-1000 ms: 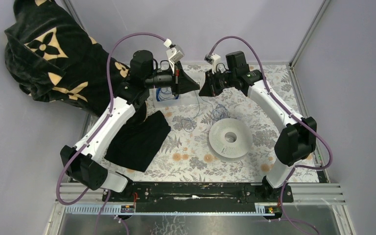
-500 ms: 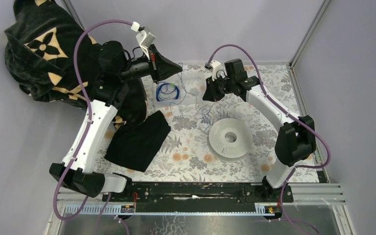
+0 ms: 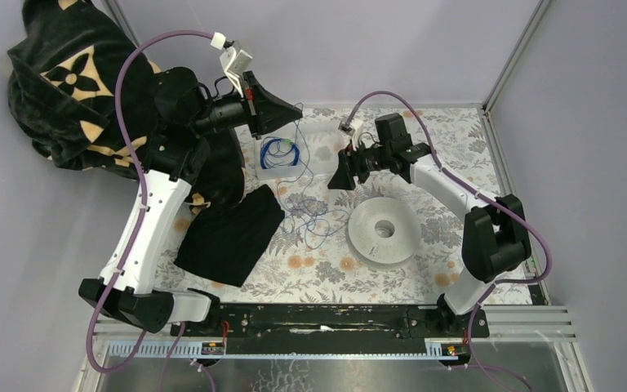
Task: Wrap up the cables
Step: Adjust the cable.
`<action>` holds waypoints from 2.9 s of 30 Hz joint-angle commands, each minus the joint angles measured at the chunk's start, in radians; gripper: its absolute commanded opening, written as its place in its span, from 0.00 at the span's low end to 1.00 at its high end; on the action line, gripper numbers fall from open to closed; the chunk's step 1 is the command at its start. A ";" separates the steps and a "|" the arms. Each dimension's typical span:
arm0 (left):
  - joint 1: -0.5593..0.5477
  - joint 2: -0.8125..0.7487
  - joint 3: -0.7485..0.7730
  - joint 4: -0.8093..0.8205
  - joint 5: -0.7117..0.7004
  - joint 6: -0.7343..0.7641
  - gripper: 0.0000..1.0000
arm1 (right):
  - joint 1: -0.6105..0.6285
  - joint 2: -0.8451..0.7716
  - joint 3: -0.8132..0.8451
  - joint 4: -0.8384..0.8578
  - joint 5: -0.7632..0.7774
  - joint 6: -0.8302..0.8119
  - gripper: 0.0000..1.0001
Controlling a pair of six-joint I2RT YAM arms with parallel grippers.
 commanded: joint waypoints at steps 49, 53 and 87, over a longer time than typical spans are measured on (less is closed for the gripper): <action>0.081 -0.012 0.274 -0.401 -0.520 0.584 0.00 | -0.009 -0.082 0.270 -0.020 0.472 -0.013 0.00; 0.080 -0.008 0.280 -0.416 -0.503 0.606 0.00 | -0.009 -0.124 0.298 -0.065 0.570 -0.085 0.00; 0.079 -0.042 0.149 -0.448 -0.342 0.601 0.00 | 0.067 0.181 0.147 -0.159 -0.101 -0.116 0.82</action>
